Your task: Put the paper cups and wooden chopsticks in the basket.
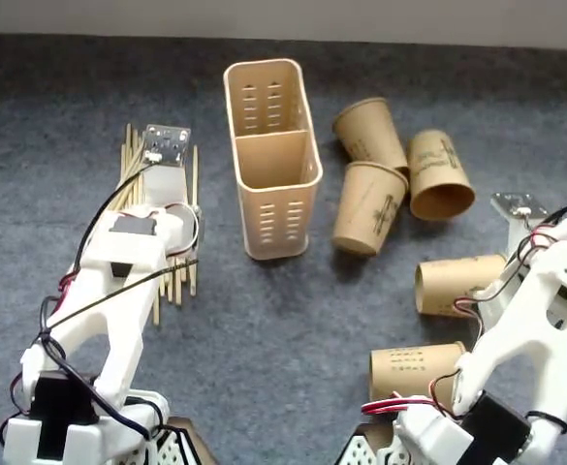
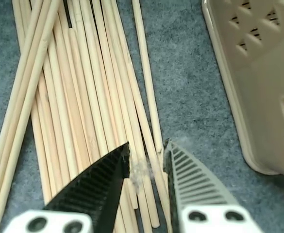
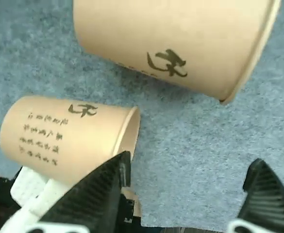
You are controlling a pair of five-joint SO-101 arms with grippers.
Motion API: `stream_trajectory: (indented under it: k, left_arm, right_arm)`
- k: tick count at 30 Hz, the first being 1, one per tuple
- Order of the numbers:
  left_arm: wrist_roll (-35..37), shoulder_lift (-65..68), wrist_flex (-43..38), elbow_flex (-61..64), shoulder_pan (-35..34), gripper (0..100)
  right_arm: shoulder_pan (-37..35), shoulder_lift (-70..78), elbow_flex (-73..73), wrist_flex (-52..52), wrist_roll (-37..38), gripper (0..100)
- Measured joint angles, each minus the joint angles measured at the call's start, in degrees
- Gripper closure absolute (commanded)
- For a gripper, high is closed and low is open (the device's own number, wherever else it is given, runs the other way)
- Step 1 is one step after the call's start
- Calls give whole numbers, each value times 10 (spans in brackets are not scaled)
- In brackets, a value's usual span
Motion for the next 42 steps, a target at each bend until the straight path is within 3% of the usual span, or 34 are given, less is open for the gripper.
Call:
stream_trajectory:
  k: [5, 14, 34, 42]
  left_arm:
    - [0, 0, 0, 0, 0, 853]
    - [0, 0, 0, 0, 0, 853]
    - [0, 0, 0, 0, 0, 853]
    - [0, 0, 0, 0, 0, 853]
  right_arm:
    - [-26, 0, 62, -99, -52, 641]
    - [-114, 0, 120, -107, -59, 641]
    - [-77, -1, 127, -147, -32, 641]
    - [-24, -1, 5, -134, -29, 641]
